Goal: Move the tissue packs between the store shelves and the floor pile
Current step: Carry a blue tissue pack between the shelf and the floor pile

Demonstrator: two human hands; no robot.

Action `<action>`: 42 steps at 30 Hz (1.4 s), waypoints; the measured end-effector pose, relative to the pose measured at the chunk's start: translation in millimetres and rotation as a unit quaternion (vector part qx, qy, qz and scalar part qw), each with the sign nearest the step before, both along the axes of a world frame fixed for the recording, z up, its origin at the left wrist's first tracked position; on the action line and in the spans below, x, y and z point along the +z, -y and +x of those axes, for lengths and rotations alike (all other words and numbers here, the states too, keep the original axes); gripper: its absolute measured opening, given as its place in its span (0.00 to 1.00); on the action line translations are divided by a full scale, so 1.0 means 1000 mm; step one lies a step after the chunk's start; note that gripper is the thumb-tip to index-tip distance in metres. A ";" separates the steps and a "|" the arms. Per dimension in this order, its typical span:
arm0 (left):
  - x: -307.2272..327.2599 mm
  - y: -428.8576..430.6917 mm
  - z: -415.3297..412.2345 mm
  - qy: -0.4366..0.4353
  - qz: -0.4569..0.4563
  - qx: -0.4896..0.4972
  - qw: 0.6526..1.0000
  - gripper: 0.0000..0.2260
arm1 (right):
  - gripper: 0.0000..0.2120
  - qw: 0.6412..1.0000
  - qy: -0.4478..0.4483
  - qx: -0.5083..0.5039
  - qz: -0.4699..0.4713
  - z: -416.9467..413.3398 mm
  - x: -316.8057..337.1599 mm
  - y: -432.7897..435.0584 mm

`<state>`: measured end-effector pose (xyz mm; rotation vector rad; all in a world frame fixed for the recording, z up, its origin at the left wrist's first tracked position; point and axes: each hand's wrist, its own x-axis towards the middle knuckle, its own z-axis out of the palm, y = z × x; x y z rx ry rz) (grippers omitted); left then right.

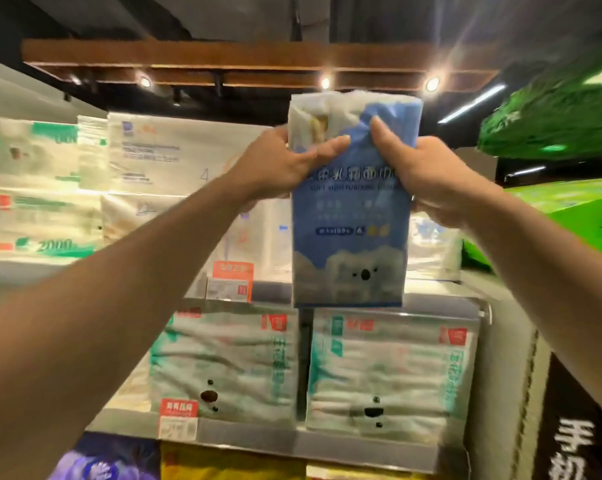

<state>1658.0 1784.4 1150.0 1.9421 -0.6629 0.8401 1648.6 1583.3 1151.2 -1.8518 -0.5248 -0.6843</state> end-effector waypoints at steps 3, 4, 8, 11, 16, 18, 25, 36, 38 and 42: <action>0.030 -0.008 0.033 -0.011 0.003 -0.016 1.000 0.19 | 0.34 1.000 0.003 0.008 0.012 0.030 0.029 -0.007; 0.036 -0.012 0.045 -0.017 0.004 -0.016 1.000 0.19 | 0.31 1.000 -0.006 0.013 0.011 0.041 0.034 -0.010; 0.043 -0.024 0.096 -0.025 0.008 -0.012 1.000 0.18 | 0.29 0.999 -0.031 0.004 0.014 0.089 0.036 -0.023; 0.040 -0.032 0.133 -0.037 -0.002 -0.027 0.999 0.20 | 0.32 0.999 -0.040 -0.008 0.018 0.122 0.029 -0.034; 0.029 -0.048 0.174 -0.020 0.033 0.025 0.999 0.28 | 0.42 0.998 -0.058 -0.015 0.029 0.163 0.007 -0.050; 0.025 -0.051 0.185 0.008 0.048 0.067 0.997 0.24 | 0.42 0.997 -0.063 -0.017 0.039 0.175 -0.001 -0.054; 0.014 -0.050 0.202 0.055 0.097 0.133 0.985 0.29 | 0.29 0.995 -0.071 -0.034 0.063 0.206 -0.013 -0.061; -0.006 -0.051 0.190 0.204 0.166 0.206 0.942 0.38 | 0.36 0.993 -0.110 -0.050 -0.002 0.210 -0.024 -0.060; -0.012 -0.058 0.188 0.208 0.160 0.187 0.947 0.37 | 0.44 0.989 -0.133 -0.063 -0.030 0.201 -0.030 -0.054; -0.030 -0.065 0.178 0.233 0.157 0.119 0.952 0.35 | 0.48 0.979 -0.108 -0.150 -0.083 0.174 -0.048 -0.039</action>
